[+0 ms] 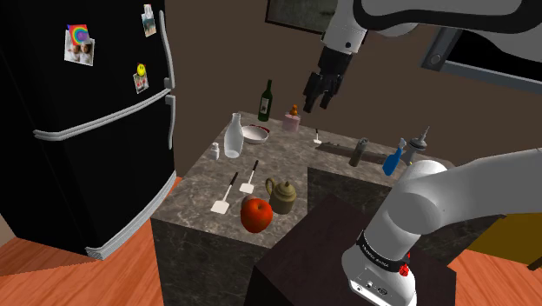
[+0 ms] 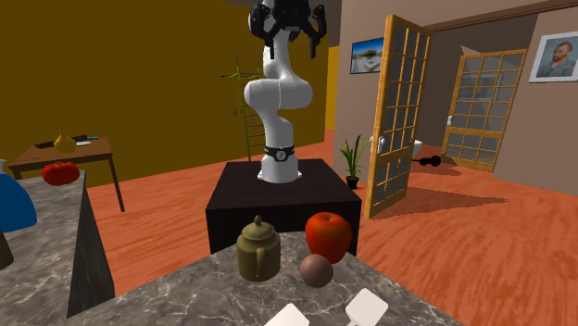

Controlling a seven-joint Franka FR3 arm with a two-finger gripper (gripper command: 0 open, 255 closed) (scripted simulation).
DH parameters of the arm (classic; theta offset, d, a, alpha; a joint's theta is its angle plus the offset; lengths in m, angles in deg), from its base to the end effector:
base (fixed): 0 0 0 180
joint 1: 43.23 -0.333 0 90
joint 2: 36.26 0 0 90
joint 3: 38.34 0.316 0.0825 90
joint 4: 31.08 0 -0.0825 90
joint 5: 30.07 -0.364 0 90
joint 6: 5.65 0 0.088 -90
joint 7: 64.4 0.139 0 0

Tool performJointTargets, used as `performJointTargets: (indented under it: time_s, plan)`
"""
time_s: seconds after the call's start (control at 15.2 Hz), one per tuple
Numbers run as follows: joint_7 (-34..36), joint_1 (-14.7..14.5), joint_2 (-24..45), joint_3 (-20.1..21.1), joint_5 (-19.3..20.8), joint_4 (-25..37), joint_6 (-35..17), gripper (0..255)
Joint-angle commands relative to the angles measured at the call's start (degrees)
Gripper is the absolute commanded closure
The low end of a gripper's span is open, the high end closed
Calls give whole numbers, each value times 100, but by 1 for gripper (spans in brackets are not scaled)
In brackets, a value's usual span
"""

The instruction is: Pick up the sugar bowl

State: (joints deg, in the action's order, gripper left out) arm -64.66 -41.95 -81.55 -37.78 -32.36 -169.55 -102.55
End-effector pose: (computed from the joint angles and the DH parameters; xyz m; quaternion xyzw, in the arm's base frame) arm 0.2984 0.0019 0.5432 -0.9993 0.0071 -0.0326 0.0161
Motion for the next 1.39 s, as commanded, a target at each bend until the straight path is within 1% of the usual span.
performJointTargets:
  time_s: [0.0, 0.33, 0.66, 0.99, 1.32]
  plan:
    - [0, 0, 0, 0, 0, 0, 0, 0]
    - [-232, 40, 378, -129, 92, -654, -1005, 0]
    - [-463, 83, 1006, -267, 173, -1120, -2075, 0]
    - [-701, 115, 1889, -414, 226, -1375, -3190, 0]
    - [-970, 117, 2987, -568, 206, -1400, -4289, 0]
